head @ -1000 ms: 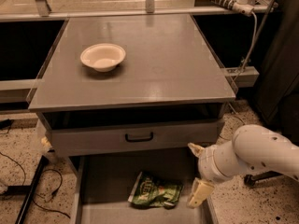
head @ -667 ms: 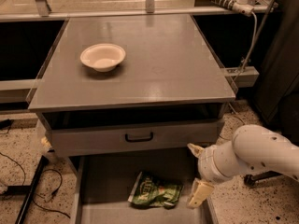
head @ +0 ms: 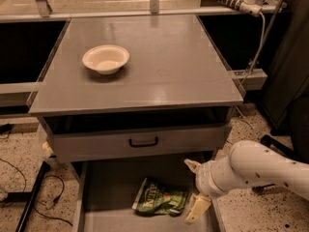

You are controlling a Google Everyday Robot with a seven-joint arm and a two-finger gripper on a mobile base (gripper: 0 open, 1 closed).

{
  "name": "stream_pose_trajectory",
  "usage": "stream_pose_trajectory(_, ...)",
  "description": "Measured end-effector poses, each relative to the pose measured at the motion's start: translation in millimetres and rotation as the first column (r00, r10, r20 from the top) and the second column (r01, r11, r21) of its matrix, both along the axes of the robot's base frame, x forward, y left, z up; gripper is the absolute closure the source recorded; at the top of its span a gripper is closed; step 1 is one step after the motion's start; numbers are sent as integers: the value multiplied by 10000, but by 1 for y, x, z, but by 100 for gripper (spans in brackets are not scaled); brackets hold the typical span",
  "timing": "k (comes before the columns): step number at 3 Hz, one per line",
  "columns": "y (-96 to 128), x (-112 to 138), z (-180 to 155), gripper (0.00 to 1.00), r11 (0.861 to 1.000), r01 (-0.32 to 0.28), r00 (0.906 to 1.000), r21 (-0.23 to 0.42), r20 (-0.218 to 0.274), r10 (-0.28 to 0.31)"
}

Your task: Pick green jalapeno chip bag from middle drawer and place on counter

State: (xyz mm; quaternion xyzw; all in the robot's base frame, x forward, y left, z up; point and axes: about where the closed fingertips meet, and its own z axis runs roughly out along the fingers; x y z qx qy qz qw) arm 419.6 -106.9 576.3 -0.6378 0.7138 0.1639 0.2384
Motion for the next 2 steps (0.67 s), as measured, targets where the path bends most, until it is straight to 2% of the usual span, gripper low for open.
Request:
stream_pose_trajectory(1,14,-5,-56,0,9982,77,9976,594,-693,-36)
stream_pose_trajectory(2,26,-9,-101,0,9937,85,9958,1115,-915,18)
